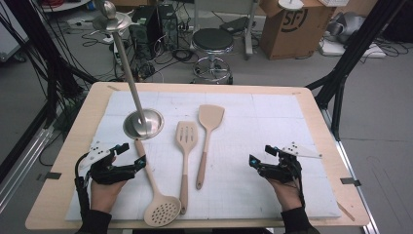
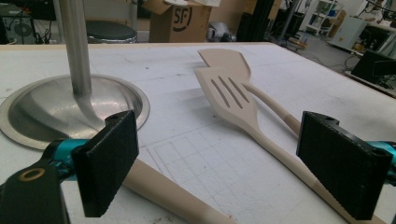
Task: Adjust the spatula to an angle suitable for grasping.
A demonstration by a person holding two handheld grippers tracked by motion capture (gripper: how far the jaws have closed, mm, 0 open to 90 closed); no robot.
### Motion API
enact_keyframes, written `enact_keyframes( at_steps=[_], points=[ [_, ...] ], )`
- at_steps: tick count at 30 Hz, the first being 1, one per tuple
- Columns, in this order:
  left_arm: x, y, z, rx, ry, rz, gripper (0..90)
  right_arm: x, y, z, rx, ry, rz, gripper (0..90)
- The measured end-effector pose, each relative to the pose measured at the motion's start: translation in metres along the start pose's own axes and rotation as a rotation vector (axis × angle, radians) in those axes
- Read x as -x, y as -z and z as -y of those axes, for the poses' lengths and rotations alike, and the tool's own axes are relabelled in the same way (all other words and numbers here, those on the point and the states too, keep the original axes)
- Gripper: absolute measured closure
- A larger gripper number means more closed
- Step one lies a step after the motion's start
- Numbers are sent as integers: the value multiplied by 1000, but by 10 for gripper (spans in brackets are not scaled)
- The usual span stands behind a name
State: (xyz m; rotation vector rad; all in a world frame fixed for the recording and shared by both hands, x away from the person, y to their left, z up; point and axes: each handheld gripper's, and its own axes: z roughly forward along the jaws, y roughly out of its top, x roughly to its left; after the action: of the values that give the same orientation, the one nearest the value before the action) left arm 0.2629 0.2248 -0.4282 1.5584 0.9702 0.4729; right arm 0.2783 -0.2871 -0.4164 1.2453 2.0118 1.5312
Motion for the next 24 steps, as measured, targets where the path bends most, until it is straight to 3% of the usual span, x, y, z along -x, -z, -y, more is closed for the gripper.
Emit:
enact_keyframes(
  at_steps=[9,19,20,24],
  points=[
    [1,-1,1,-1,-13,-14,135,-5,-13,-6,-12,-13,-13,167],
    [-1,-5,1,0,-13,-24,135,-6,-27,-13,-15,-34,-25,356],
    [-1,-6,1,1,-13,-27,136,-6,-28,-13,-22,-51,-40,409],
    [0,-14,0,8,-10,-39,138,-5,-33,-14,-28,-69,-68,464]
  ],
)
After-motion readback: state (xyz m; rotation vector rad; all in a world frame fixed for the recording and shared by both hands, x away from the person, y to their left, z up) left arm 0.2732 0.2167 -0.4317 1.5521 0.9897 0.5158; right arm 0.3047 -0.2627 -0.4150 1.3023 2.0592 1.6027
